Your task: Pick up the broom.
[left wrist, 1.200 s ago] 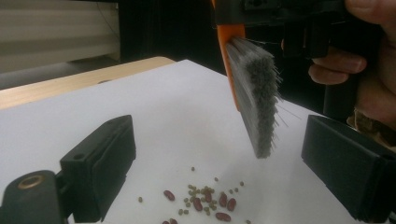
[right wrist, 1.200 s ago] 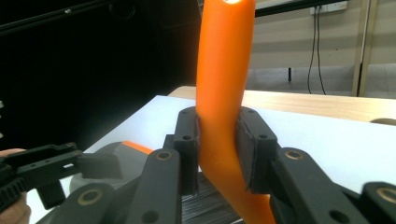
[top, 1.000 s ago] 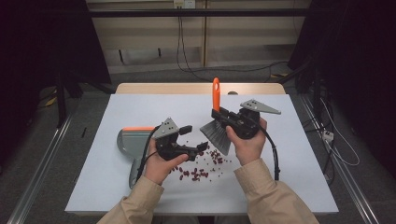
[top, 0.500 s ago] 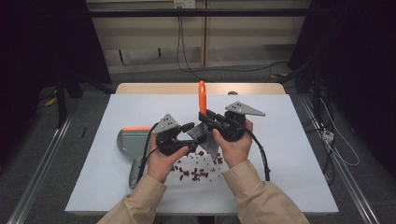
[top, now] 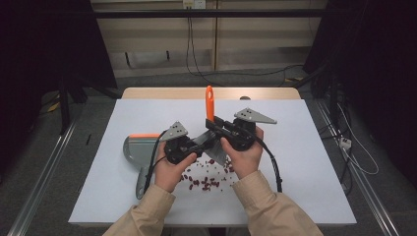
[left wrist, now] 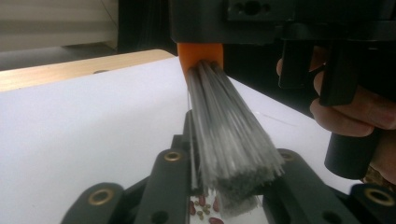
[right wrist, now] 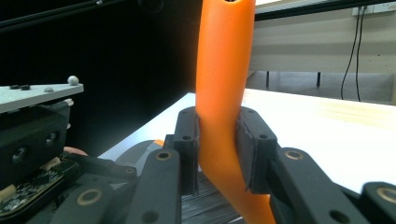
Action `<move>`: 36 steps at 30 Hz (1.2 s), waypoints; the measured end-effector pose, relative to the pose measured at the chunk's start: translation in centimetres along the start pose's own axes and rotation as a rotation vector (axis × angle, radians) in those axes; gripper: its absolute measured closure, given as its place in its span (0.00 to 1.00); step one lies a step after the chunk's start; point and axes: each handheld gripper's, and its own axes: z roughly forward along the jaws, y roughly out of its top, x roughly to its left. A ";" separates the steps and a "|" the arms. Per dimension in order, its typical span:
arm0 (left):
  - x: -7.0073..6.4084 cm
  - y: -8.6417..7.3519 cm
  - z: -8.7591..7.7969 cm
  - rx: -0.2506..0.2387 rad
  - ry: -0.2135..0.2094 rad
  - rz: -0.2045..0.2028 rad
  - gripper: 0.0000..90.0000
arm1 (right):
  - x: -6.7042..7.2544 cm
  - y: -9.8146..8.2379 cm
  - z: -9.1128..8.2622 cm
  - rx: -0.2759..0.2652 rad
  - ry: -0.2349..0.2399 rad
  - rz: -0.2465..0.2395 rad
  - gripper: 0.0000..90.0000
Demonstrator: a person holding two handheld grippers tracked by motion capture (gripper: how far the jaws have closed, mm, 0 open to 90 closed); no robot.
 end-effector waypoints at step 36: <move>1.2 0.3 -1.8 -0.015 0.045 -0.014 0.95 | -2.8 -1.2 -2.7 -0.022 0.146 -0.103 0.23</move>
